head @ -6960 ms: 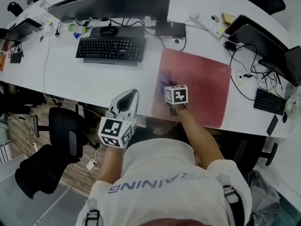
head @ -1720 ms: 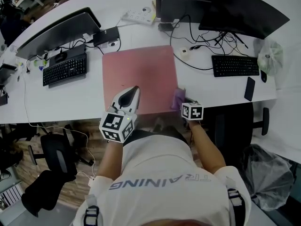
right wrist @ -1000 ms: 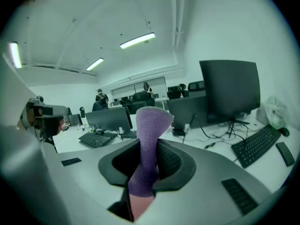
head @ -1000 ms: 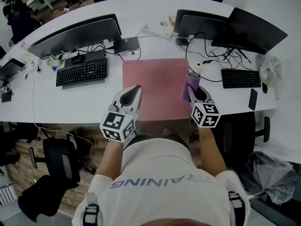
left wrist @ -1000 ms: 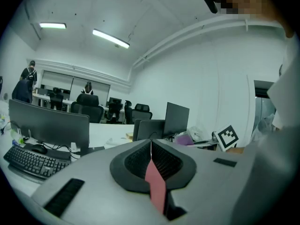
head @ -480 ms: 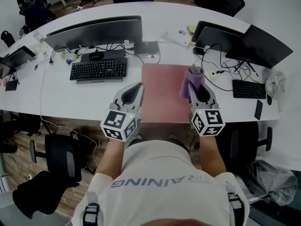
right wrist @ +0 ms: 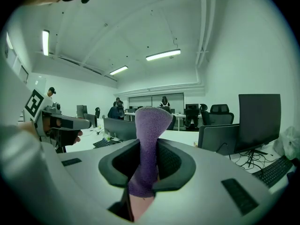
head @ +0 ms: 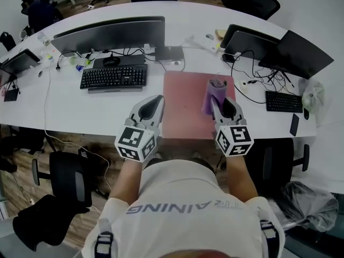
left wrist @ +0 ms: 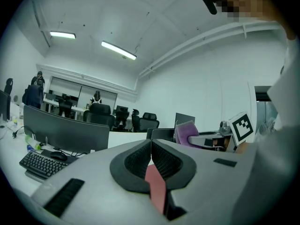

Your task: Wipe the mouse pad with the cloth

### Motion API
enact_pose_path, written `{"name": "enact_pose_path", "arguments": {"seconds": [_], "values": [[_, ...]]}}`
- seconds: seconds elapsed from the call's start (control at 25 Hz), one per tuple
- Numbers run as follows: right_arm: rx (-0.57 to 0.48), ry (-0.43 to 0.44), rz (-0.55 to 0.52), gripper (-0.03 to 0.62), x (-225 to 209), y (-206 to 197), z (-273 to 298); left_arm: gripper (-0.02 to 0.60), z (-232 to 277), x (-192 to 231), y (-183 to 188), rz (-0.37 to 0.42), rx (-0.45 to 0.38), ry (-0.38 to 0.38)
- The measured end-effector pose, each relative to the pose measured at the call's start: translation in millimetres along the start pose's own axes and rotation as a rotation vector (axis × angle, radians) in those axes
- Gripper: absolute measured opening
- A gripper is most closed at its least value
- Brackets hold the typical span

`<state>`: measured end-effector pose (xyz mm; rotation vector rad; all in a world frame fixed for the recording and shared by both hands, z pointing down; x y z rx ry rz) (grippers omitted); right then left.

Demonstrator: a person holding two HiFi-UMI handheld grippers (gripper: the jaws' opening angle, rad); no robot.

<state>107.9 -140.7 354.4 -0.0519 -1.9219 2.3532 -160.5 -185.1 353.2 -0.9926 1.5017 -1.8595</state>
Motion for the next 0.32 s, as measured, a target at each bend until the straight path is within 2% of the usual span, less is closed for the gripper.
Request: {"name": "enact_pose_path", "arguments": {"seconds": [0.32], "values": [[0.016,0.005,-0.01,0.1,-7.0,-0.6,-1.9,0.032,4.9,-4.3,-2.3,-0.014,-0.001,0.003]]}}
Point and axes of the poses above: the fingertips, and each gripper's own axes: z forward along the fingers, x to its left, y out of its top, the point moved 10 cm from there along -z, backward along the fingers, and after that the axes turned 8 degrees about -y, right-handed, at the moved point
